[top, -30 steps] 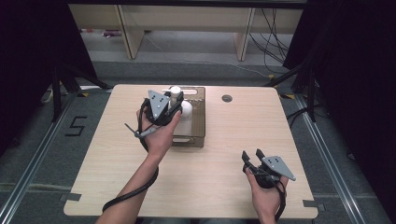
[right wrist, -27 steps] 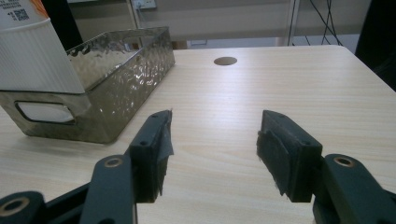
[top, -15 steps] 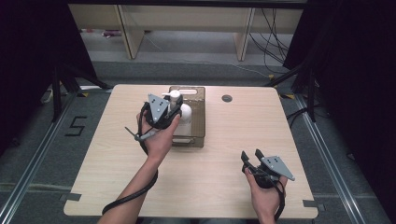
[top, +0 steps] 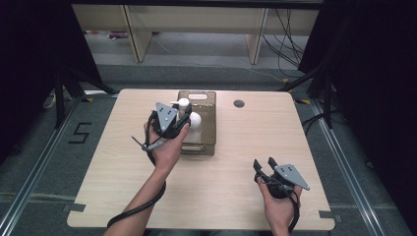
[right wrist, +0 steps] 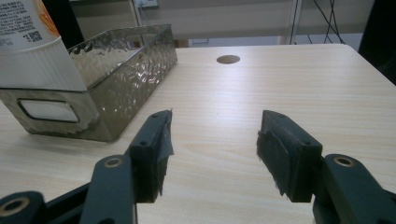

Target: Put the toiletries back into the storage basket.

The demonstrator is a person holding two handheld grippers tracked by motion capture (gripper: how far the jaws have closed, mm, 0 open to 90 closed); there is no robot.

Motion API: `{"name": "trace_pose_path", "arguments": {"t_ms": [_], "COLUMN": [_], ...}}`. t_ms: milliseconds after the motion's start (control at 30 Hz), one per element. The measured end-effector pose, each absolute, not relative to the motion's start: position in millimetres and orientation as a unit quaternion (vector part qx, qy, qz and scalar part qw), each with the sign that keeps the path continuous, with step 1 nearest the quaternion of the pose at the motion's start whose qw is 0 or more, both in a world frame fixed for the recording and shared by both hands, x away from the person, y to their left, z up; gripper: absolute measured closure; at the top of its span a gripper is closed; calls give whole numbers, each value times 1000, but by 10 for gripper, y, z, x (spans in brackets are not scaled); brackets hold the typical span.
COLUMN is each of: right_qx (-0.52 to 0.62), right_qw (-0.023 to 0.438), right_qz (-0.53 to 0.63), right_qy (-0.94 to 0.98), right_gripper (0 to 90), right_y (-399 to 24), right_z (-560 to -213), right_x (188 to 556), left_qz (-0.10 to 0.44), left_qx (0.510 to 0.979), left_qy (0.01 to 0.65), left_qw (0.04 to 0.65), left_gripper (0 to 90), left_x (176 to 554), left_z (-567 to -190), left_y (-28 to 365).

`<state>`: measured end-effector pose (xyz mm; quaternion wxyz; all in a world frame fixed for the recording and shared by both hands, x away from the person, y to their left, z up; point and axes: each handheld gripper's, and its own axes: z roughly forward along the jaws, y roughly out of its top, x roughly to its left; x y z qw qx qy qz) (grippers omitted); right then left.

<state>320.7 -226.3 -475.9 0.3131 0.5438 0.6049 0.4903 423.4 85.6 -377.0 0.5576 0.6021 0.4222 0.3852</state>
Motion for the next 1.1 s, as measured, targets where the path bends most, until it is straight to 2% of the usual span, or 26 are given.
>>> {"name": "trace_pose_path", "arguments": {"t_ms": [67,167,633,833,1100], "right_qx": [534,545,534,543,542], "right_qw": [328,317,330,326,327], "right_qz": [480,486,479,476,476], "right_qy": [614,606,614,611,611], "right_gripper": [447,447,446,445,444], "right_y": [-2291,-2266,-2296,-2292,-2295], "right_z": [-4756,-4757,-4748,-4740,-4740], "right_x": [3216,3207,3211,3201,3200], "left_qz": [385,387,400,401,391], "left_qx": [601,600,599,603,609], "left_qy": [423,422,413,412,408], "left_qw": [558,558,557,554,556], "left_gripper": [591,591,576,437,395], "left_x": [4233,4230,4223,4249,4236], "left_z": [-3772,-3778,-3805,-3820,-3852], "left_y": [859,868,861,857,880]}}
